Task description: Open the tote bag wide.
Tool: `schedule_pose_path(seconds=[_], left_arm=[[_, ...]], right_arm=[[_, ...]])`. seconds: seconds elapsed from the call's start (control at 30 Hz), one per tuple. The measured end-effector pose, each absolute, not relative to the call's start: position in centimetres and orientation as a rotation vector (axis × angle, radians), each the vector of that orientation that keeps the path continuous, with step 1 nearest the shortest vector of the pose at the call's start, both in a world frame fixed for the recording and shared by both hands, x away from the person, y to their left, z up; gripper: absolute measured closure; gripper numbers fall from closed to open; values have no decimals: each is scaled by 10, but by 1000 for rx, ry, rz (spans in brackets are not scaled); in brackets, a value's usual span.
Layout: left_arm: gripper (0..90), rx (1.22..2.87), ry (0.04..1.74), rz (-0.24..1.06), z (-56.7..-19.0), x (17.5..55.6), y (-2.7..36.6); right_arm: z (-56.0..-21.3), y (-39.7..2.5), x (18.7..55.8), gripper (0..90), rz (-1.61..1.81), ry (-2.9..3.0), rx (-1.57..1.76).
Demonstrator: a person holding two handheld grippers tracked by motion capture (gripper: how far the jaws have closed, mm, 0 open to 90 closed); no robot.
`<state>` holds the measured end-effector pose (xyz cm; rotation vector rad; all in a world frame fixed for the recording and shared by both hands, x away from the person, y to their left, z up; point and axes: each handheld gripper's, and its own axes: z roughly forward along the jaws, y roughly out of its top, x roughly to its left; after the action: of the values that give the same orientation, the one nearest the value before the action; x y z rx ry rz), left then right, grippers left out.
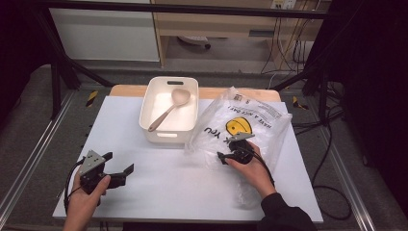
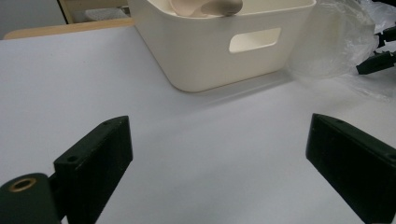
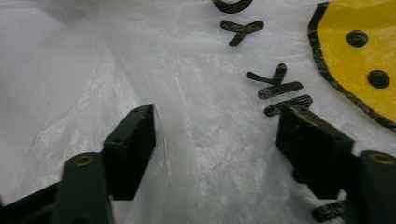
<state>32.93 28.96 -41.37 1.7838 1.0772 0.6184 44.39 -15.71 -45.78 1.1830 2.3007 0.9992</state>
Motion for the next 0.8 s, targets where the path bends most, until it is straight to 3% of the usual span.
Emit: schedule_pose_path(seconds=[0.03, 0.07, 0.1, 0.17, 0.27, 0.3, 0.37, 0.53, 0.8], left_arm=[[67, 1784, 1078, 618, -414, 329, 290], [67, 1783, 1079, 618, -414, 329, 290], [67, 1782, 1080, 618, -414, 329, 290], [67, 1782, 1082, 620, -414, 330, 290], [67, 1786, 1079, 620, -414, 330, 289], [67, 1783, 1079, 617, -414, 330, 289], [67, 1782, 1079, 616, -414, 330, 288], [68, 1780, 1076, 612, -413, 330, 288], [75, 1755, 1042, 584, -407, 327, 279]], right_arm=[[-458, -158, 444, 388, 1003, 2295, 1186], [-457, -161, 447, 493, 1005, 2280, 1194], [-457, -161, 447, 493, 1005, 2280, 1194], [-456, -164, 449, 612, 1017, 2272, 1205], [-456, -165, 451, 682, 1019, 2269, 1216], [-455, -165, 452, 767, 1038, 2274, 1230], [-454, -165, 452, 846, 1050, 2288, 1235], [-447, -165, 449, 900, 1098, 2278, 1243], [-432, -158, 435, 900, 1150, 2284, 1209]])
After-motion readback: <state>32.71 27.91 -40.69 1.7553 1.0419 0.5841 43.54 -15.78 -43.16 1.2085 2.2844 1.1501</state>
